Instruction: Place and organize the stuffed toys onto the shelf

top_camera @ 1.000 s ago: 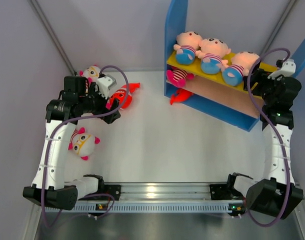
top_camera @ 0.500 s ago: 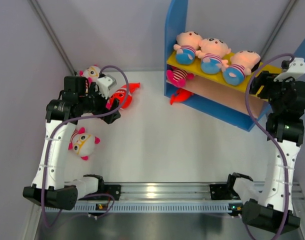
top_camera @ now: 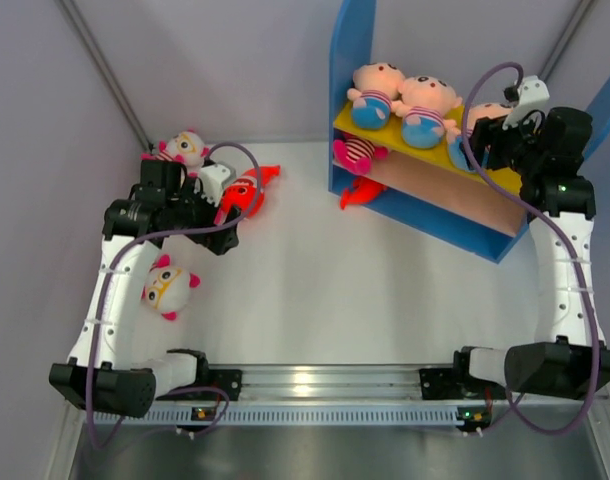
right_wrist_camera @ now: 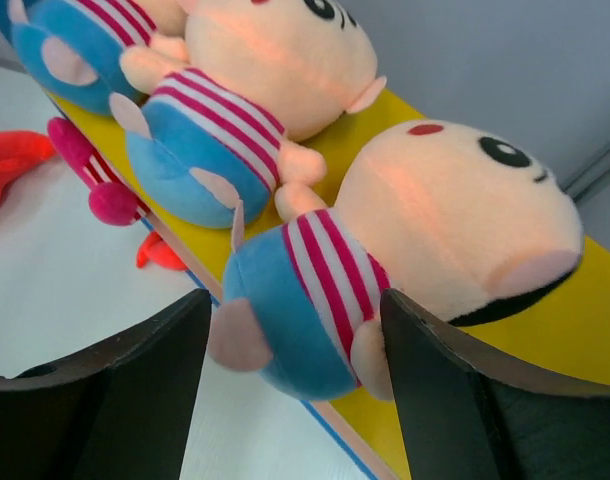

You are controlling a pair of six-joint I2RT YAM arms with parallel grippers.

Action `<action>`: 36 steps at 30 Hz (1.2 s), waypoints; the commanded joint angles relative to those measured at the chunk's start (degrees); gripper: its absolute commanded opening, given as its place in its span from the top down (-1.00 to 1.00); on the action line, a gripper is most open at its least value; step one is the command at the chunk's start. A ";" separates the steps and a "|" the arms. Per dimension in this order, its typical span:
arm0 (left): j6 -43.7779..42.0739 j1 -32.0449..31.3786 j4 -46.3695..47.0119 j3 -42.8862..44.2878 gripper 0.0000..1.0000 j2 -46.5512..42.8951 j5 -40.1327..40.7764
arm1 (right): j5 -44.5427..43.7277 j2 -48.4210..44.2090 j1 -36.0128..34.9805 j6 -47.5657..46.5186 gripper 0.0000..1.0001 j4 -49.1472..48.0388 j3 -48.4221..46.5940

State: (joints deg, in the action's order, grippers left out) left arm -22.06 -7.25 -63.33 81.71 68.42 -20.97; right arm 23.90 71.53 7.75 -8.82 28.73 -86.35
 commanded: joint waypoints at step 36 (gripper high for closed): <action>-0.43 -0.23 0.14 -0.41 -0.98 -0.48 0.76 | 9.33 5.81 1.92 -21.07 0.07 6.42 -1.01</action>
State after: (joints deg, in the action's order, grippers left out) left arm -22.22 -7.25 -63.46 81.47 68.53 -20.05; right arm 31.09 75.31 9.47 -27.46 30.50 -84.71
